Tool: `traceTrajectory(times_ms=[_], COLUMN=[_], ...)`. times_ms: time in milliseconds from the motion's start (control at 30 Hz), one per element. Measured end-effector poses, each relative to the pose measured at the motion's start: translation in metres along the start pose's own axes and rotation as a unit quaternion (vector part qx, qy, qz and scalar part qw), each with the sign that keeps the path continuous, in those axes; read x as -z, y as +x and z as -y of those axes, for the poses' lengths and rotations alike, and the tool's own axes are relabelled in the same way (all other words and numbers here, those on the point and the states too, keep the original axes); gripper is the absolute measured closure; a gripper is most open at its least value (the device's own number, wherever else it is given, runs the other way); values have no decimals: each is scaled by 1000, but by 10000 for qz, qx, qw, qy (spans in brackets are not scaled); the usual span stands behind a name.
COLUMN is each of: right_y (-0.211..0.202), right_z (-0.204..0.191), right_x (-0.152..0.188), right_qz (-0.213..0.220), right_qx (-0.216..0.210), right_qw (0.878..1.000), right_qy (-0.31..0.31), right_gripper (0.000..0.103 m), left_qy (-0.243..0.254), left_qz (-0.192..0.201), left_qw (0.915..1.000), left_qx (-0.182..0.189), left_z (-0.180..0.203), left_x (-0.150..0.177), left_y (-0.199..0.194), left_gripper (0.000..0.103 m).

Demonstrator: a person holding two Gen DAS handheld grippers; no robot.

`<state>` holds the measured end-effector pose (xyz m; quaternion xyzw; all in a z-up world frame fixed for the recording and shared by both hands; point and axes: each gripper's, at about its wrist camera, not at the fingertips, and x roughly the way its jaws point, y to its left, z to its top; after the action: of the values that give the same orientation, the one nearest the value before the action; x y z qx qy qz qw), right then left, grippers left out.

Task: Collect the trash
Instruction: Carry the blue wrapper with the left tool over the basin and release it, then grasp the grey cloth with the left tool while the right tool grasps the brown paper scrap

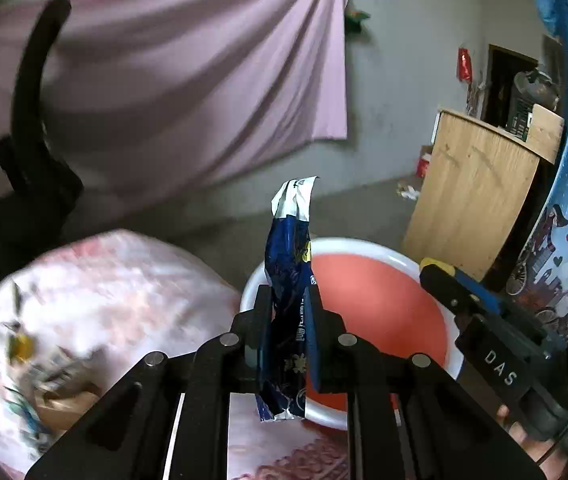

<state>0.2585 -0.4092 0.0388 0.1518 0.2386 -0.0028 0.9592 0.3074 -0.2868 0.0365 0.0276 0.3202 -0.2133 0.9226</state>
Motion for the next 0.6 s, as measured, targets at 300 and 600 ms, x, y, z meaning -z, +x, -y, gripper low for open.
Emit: traceTrajectory(times_ms=[300, 600], right_y=[10, 2], right_z=[10, 1], right_x=[1, -3], right_qz=[-371, -146], right_qx=[39, -45], right_qw=[9991, 9998], right_qy=[202, 106], right_gripper=[68, 57], left_qy=[-663, -834], left_qz=[-576, -158], left_qw=[9945, 9960], left_qx=[564, 294], left_z=[-8, -34], left_x=[-16, -15], left_y=[24, -14], left_gripper=[71, 66])
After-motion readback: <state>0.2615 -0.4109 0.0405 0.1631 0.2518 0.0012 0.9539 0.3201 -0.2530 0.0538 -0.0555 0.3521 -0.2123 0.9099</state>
